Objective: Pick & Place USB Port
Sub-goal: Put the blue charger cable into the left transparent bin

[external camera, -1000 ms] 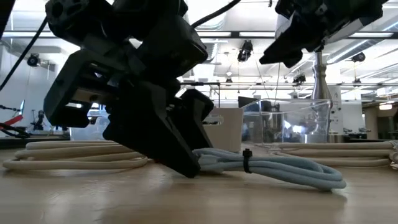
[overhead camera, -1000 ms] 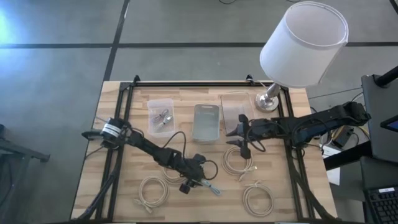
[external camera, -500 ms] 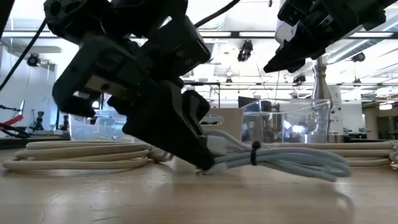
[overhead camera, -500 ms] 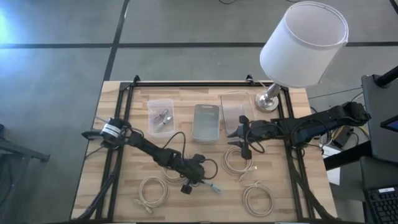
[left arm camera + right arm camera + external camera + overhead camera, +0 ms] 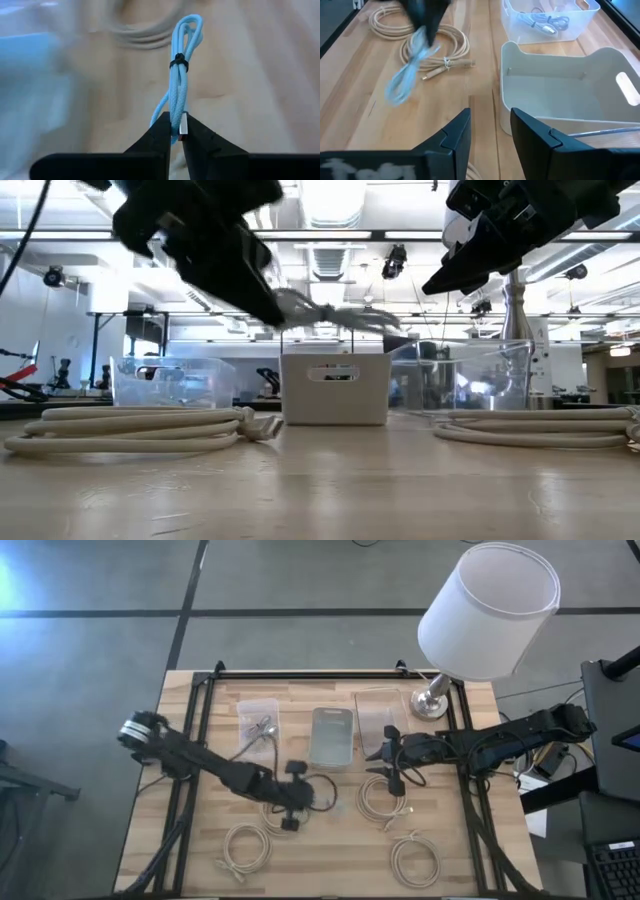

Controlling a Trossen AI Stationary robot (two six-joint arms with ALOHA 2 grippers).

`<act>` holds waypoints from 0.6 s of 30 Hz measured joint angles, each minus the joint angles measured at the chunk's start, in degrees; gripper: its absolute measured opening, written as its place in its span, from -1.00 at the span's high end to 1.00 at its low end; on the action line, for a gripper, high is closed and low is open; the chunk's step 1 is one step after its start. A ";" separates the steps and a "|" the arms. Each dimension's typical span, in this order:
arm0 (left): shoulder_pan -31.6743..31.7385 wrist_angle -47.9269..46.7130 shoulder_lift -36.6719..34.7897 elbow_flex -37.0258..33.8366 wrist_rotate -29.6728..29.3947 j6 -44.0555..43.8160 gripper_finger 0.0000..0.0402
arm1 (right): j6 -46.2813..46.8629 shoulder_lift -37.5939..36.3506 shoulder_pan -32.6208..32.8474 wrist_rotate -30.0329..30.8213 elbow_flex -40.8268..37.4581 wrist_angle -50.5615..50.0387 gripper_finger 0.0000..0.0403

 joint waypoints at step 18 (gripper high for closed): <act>2.76 -45.46 -26.58 -4.17 -24.88 -31.26 0.82 | 0.96 0.00 0.00 -0.02 0.02 0.03 0.37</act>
